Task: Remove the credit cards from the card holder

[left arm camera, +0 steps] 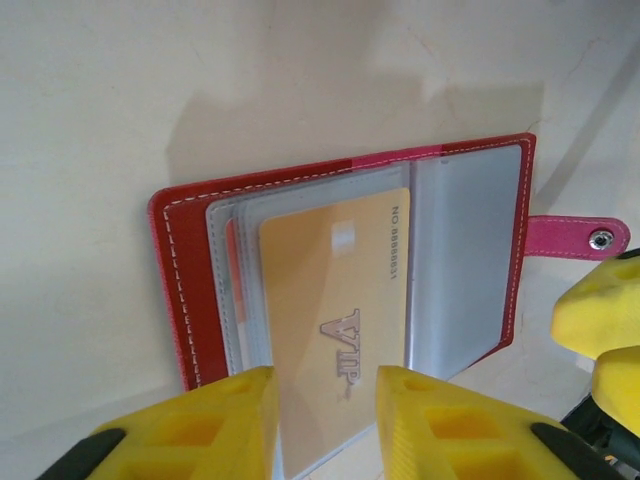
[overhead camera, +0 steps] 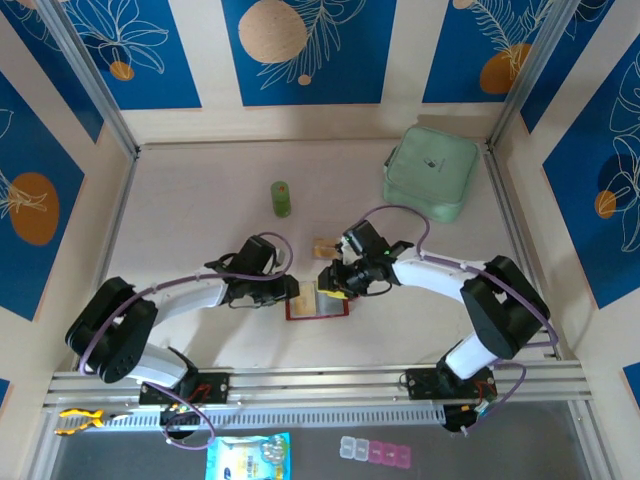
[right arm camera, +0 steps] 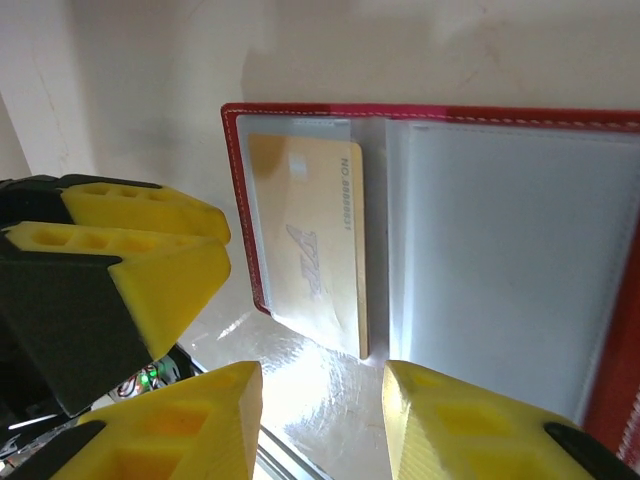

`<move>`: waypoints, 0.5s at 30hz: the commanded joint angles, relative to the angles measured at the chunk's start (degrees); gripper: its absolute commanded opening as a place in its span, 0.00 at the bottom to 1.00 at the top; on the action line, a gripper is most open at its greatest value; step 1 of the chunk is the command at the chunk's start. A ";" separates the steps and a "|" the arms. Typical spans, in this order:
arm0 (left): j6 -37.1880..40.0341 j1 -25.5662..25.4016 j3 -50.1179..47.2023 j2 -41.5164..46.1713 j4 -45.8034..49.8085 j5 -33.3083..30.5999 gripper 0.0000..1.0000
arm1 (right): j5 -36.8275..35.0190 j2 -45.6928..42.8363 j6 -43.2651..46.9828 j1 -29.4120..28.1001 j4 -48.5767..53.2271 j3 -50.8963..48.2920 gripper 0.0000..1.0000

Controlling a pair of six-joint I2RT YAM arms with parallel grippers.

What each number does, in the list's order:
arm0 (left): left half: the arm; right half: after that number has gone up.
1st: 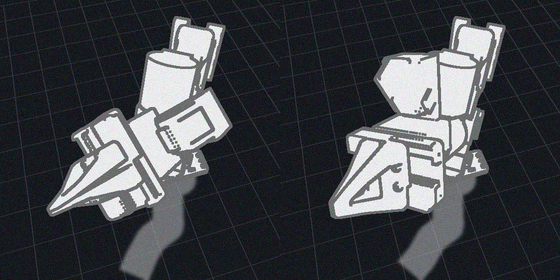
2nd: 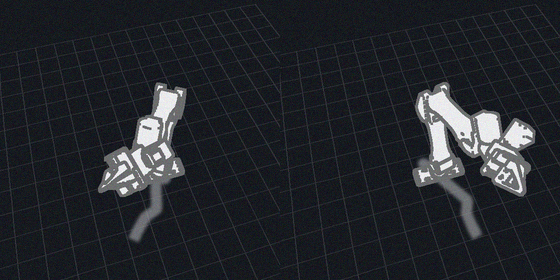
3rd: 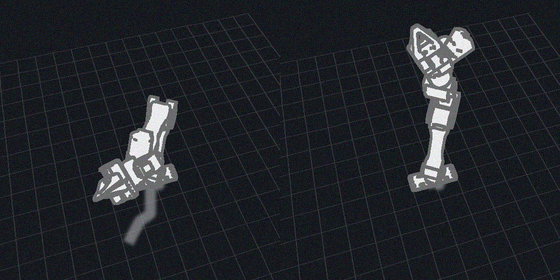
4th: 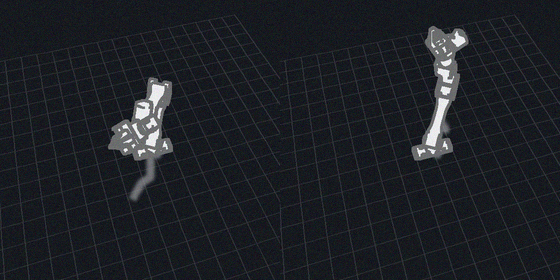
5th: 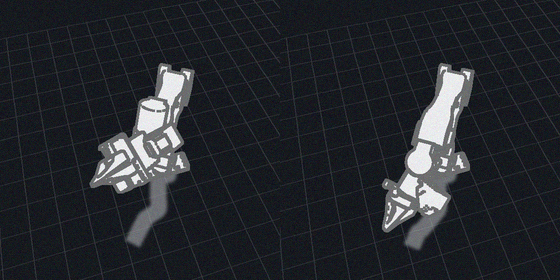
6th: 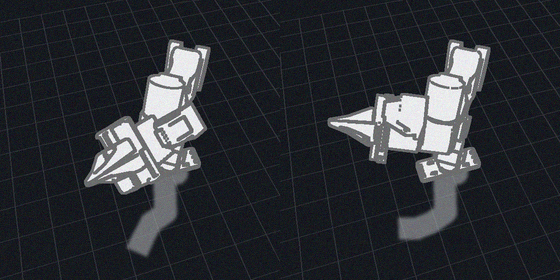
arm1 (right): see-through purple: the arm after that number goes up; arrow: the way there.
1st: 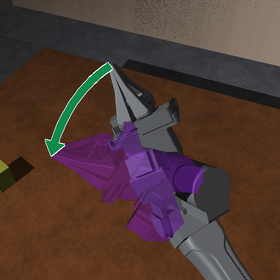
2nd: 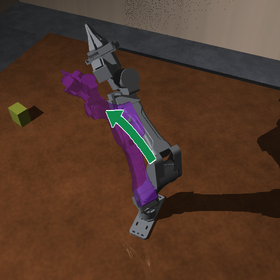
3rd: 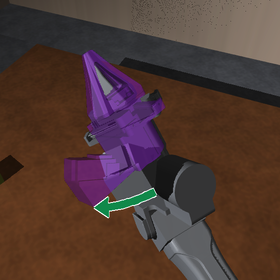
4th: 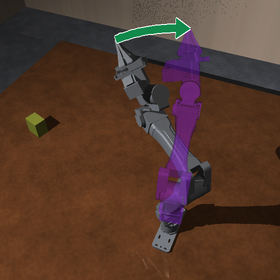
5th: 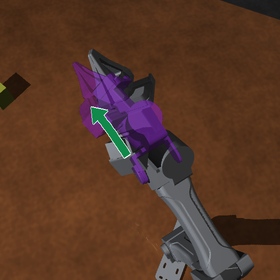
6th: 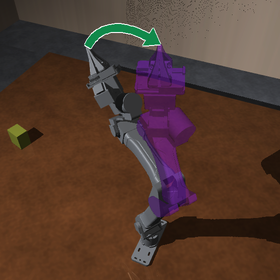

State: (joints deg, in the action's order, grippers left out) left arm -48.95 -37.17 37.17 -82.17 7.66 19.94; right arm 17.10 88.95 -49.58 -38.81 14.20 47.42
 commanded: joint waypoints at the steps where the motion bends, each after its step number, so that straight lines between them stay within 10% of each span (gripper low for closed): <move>1: 1.66 0.54 -1.55 1.29 -0.13 -1.36 0.29 | 0.03 1.69 -0.34 -1.15 0.91 2.60 0.37; 15: 3.05 0.58 -1.78 -1.32 0.39 -2.48 0.21 | 0.30 6.45 -0.09 -3.20 2.05 6.59 0.37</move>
State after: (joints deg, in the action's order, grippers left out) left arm -47.46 -37.12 35.77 -83.02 7.75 18.79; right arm 16.88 94.24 -49.56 -41.56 14.68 52.21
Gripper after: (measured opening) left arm 0.214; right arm 0.368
